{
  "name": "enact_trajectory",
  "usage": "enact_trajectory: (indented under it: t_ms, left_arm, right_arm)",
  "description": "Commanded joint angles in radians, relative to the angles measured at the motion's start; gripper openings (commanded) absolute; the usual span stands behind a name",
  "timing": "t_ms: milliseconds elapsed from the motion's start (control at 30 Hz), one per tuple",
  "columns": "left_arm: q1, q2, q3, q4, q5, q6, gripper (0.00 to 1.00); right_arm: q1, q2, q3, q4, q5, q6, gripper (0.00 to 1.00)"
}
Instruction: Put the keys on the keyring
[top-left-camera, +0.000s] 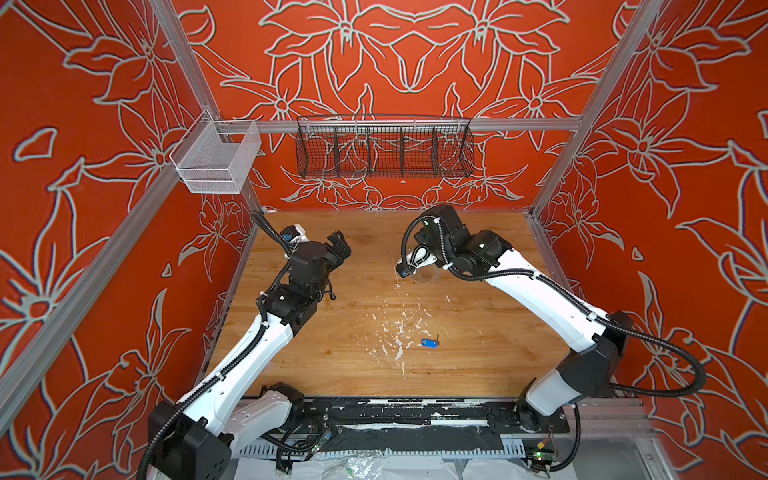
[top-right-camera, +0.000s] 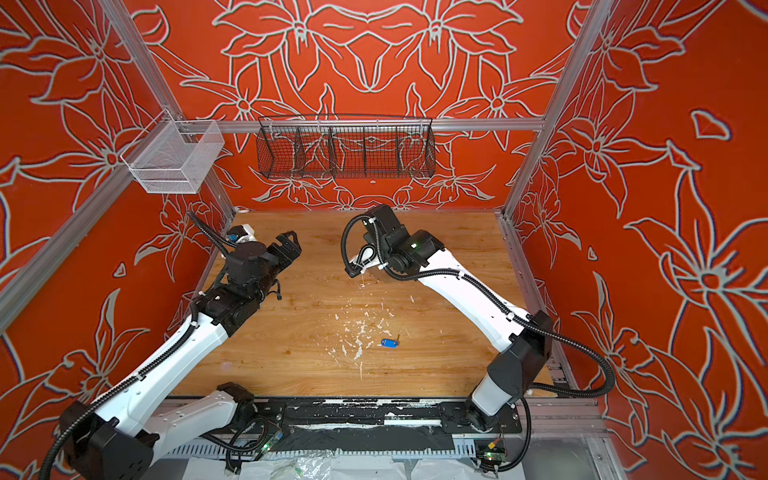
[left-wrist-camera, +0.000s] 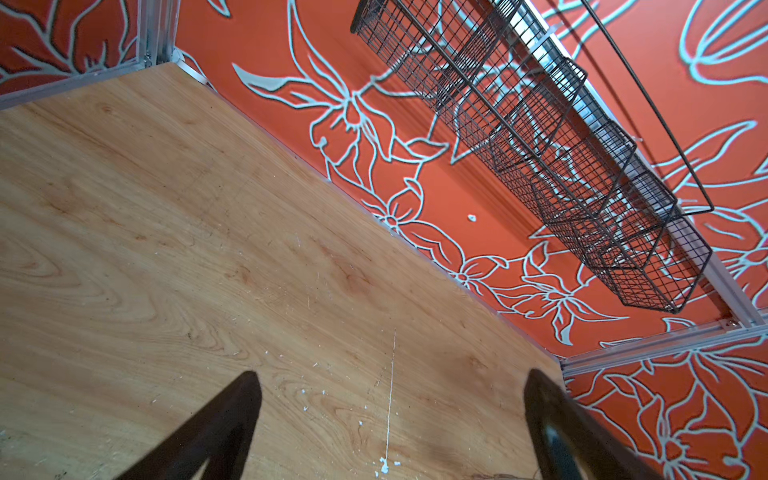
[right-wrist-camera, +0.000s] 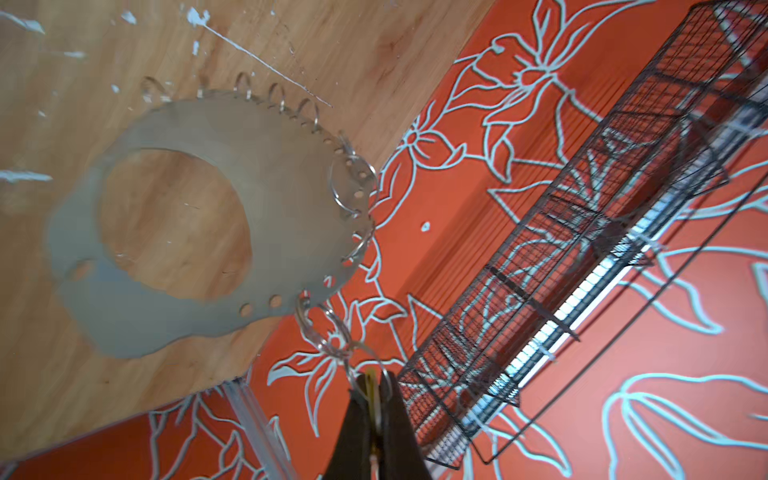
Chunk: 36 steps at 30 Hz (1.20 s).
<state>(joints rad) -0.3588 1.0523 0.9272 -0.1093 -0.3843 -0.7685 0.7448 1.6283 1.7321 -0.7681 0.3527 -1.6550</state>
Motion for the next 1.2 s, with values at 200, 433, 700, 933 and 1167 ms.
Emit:
enact_trajectory:
  t_ms: [200,433,700,933,1167]
  left_arm:
    - [0.005,-0.025,-0.009,0.024,-0.048,-0.023,0.97]
    - [0.006,0.06,-0.011,0.076,-0.168,0.004,0.97]
    - [0.006,0.11,-0.16,0.495,0.102,0.345,0.97]
    - [0.005,0.265,-0.063,0.551,0.51,0.53,0.79]
    - [0.003,0.343,-0.06,0.667,0.703,0.578,0.73]
  right_arm:
    - [-0.007,0.102,0.191,-0.322,-0.062,0.212,0.0]
    - [-0.009,0.077,0.228,-0.364,-0.283,0.297,0.0]
    - [-0.013,0.036,0.284,-0.38,-0.422,0.482,0.0]
    - [-0.021,0.0,0.252,-0.375,-0.43,0.538,0.0]
    - [-0.031,-0.045,0.202,-0.339,-0.476,0.531,0.0]
